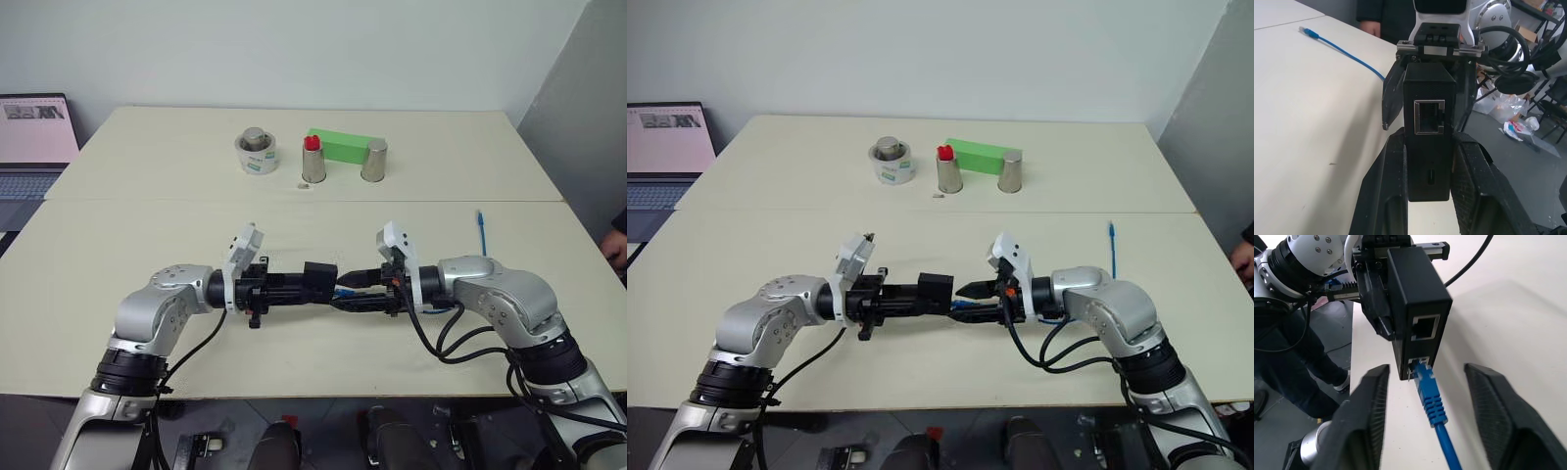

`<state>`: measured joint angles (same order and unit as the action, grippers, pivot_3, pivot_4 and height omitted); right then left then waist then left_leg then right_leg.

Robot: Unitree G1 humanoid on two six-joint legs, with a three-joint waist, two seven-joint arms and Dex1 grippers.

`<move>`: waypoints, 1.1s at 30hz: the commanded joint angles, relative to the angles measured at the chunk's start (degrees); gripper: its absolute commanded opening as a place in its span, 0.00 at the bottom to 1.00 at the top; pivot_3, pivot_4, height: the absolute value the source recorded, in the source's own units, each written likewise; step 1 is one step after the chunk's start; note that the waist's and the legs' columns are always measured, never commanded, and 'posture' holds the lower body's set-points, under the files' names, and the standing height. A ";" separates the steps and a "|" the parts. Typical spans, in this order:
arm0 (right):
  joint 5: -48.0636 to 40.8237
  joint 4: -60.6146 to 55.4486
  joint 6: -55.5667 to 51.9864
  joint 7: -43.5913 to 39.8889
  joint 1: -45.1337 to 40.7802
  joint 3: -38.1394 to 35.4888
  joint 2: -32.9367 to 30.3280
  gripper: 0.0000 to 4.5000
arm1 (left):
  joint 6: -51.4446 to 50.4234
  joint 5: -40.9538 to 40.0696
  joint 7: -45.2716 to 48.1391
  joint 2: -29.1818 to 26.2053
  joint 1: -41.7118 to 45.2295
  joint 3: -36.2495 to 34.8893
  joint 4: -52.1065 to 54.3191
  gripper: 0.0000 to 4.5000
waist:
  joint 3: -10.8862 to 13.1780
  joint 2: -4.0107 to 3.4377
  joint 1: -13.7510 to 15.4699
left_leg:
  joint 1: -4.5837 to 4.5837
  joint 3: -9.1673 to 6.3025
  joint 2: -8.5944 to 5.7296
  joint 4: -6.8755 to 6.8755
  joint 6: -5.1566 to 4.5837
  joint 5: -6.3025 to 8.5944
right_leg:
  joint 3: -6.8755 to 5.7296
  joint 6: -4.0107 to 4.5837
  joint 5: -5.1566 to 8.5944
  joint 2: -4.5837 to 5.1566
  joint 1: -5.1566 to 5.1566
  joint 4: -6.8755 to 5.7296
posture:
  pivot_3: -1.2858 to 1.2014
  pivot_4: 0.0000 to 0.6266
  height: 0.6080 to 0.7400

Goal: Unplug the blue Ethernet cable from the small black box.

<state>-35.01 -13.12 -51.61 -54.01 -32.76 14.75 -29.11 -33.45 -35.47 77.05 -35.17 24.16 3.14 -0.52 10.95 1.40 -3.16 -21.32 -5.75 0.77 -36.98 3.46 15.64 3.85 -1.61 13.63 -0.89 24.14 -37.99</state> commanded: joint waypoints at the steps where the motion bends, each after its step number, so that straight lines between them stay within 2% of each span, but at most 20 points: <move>1: -0.10 -0.43 0.58 -1.89 -1.76 -0.34 -0.73 0.34 | 0.94 -0.03 0.39 -0.51 -0.16 -0.29 2.13 0.17 | 0.00 0.00 0.00 | 0.00 0.00 0.00 0.00 0.00 0.00 | 0.00 0.00 0.00 0.00 0.00 -0.01 | 0.52 0.24 1.00; 5: 0.73 -0.17 1.04 -2.92 -1.86 0.26 -1.17 0.15 | 1.01 -0.08 0.09 -0.36 -0.44 -0.40 2.50 0.17 | 0.00 0.00 -0.02 | 0.02 -0.01 0.00 -0.01 0.00 0.00 | -0.02 0.00 0.00 0.00 -0.01 -0.02 | 0.52 0.24 1.00; 9: 2.29 0.16 2.32 -4.30 -1.96 1.54 -2.08 0.01 | 0.69 -0.47 -0.15 -0.14 -0.70 -0.63 2.94 0.17 | 0.00 0.00 -0.03 | 0.00 -0.01 0.00 -0.01 0.00 0.00 | -0.02 0.00 0.00 0.00 -0.01 0.00 | 0.52 0.24 1.00; 18: 5.60 2.23 4.64 -7.84 -4.06 3.92 -3.93 0.01 | 1.13 -0.27 1.02 -0.68 -1.06 -0.40 3.22 0.17 | 0.00 0.00 -0.05 | 0.02 -0.02 0.00 -0.01 0.00 0.00 | -0.04 0.00 0.00 0.00 -0.01 -0.02 | 0.52 0.24 1.00; 28: 7.45 6.57 4.38 -10.14 -4.47 3.21 -8.14 0.00 | 5.36 2.54 1.79 -5.53 -2.17 -1.94 1.81 0.17 | 0.01 -0.01 -0.02 | 0.00 -0.02 -0.01 -0.01 0.00 0.00 | -0.04 0.00 0.00 0.01 0.00 0.00 | 0.52 0.24 1.00; 31: 8.24 7.26 5.66 -9.57 -4.46 2.53 -8.31 0.00 | 5.58 2.71 0.90 -5.85 -2.51 -2.33 1.77 0.17 | 0.01 -0.01 -0.04 | 0.01 -0.03 0.01 0.01 0.00 0.00 | -0.04 0.01 0.00 0.00 0.00 0.00 | 0.52 0.24 1.00; 33: 12.08 11.79 11.33 -4.78 -5.80 1.32 -6.14 0.00 | 5.30 3.08 -0.65 -6.10 -3.08 -2.95 1.64 0.17 | 0.01 0.00 -0.04 | 0.01 -0.01 0.01 0.00 0.00 0.00 | -0.04 0.01 0.00 0.00 0.00 0.00 | 0.52 0.24 1.00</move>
<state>-26.01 -4.08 -45.41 -62.32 -36.85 18.75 -36.53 -28.45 -32.62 77.64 -40.38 21.34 2.18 0.34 10.95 1.39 -3.20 -21.32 -5.76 0.77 -36.98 3.46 15.64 3.81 -1.60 13.63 -0.89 24.14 -37.99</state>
